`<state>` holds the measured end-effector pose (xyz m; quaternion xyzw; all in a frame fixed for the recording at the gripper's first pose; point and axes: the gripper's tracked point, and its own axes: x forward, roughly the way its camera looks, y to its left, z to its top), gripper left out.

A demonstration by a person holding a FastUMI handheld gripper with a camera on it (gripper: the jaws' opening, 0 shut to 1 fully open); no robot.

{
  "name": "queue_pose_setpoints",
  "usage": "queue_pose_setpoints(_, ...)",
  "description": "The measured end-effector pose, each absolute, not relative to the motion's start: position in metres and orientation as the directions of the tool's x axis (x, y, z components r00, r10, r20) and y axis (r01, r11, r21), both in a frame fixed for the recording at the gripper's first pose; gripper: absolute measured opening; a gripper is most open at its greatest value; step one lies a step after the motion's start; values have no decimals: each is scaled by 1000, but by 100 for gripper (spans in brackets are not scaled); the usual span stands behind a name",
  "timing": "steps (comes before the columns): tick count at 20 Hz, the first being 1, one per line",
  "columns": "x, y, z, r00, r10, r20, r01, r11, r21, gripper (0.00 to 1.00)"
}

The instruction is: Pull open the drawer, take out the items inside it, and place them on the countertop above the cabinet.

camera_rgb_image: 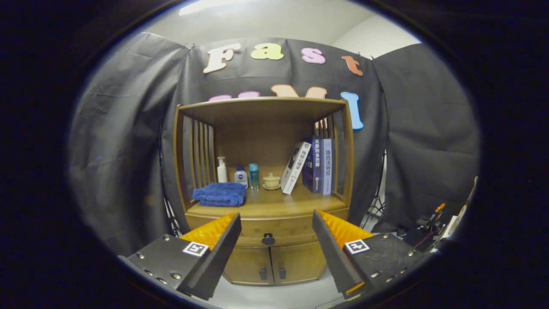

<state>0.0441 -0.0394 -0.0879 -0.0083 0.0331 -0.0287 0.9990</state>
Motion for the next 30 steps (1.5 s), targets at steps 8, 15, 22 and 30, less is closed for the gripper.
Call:
queue_pose_setpoints(8,58,-50,-108,996,-46,-82,45,999,-12,100)
queue_pose_setpoints(15,84,-55,-130,997,-37,-72,36,999,-4,100)
queue_pose_setpoints(22,144,-42,-181,997,5,-81,-9,999,-41,100)
queue_pose_setpoints(30,213,-31,-271,988,2,-157,-16,996,-85,100)
